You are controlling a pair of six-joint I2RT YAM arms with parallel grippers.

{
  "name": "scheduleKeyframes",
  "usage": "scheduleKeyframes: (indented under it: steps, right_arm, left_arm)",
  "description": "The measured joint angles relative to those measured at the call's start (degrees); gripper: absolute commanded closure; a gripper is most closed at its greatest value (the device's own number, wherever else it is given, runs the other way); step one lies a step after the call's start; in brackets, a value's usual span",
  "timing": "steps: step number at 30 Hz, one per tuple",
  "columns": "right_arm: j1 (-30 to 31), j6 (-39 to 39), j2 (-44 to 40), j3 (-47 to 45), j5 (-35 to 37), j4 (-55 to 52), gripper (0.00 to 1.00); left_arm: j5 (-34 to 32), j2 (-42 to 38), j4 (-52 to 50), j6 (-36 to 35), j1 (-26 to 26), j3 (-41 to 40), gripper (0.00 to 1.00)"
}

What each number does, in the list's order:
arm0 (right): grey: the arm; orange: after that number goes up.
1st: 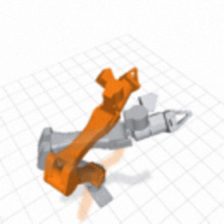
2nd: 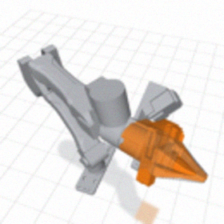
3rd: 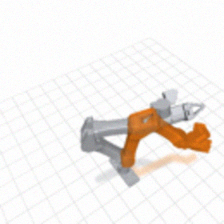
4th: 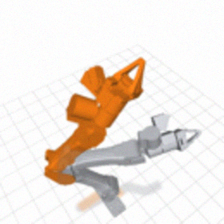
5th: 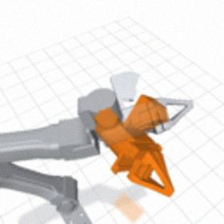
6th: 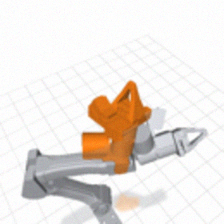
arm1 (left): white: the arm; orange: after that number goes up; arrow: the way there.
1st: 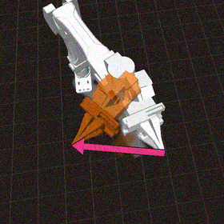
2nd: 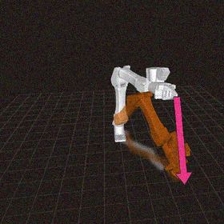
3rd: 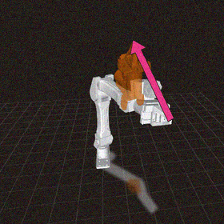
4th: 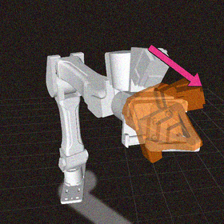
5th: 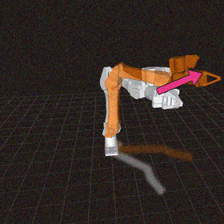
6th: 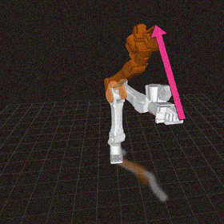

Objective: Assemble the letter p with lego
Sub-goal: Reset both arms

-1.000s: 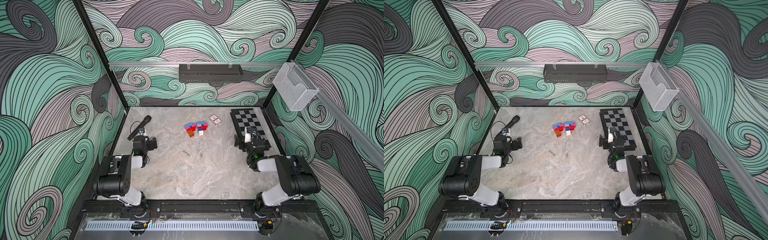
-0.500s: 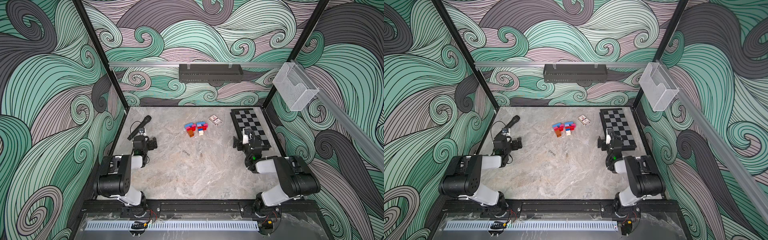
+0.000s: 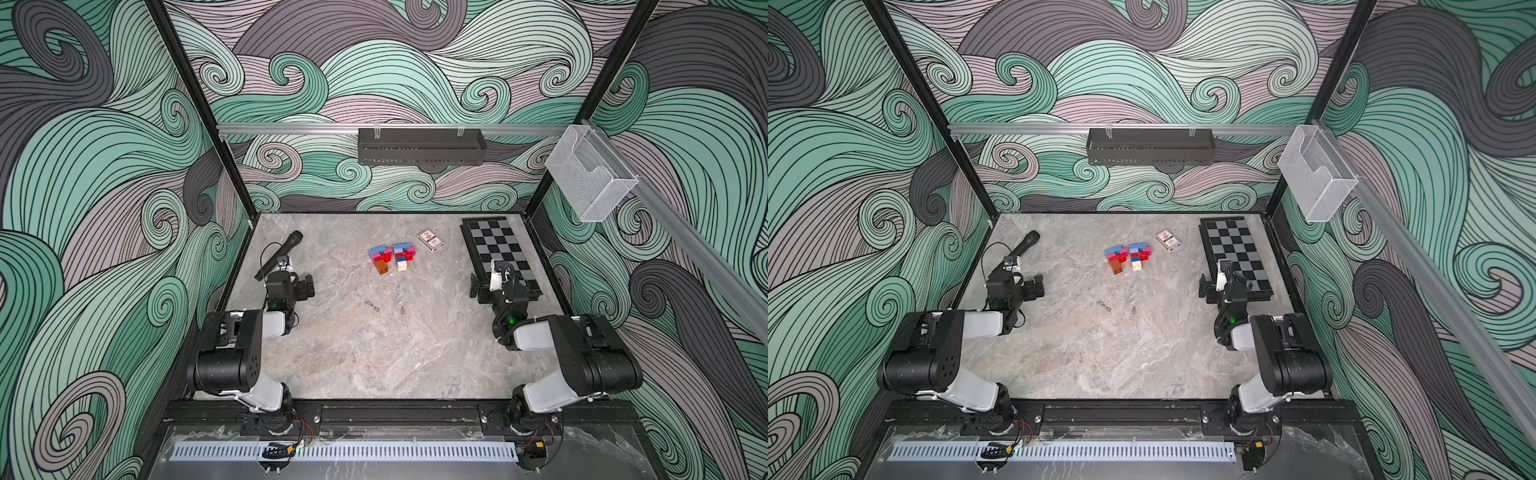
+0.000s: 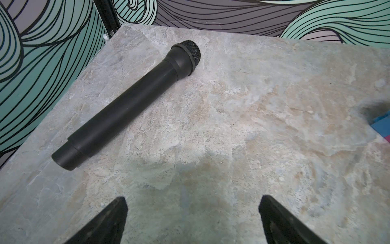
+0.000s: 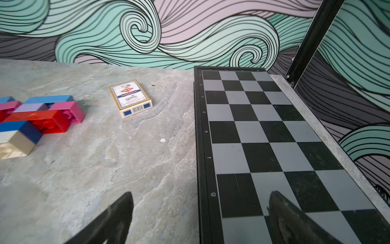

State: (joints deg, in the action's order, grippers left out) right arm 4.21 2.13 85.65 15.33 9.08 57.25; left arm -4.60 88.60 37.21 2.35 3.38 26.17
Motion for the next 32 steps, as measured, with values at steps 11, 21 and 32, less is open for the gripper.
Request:
scheduleKeyframes:
  steps: [11,21,32]
  right_arm:
    - [-0.2,0.2,4.0,4.2,-0.2,-0.2,0.01]
    - [1.0,0.5,4.1,4.3,1.4,-1.1,0.01]
    - [-0.1,0.2,4.1,5.4,1.7,-2.3,0.01]
  left_arm:
    - [0.1,0.0,0.0,0.0,0.0,0.0,0.02]
    - [0.1,0.0,0.0,0.0,0.0,0.0,0.02]
    - [0.1,0.0,0.0,0.0,0.0,0.0,0.01]
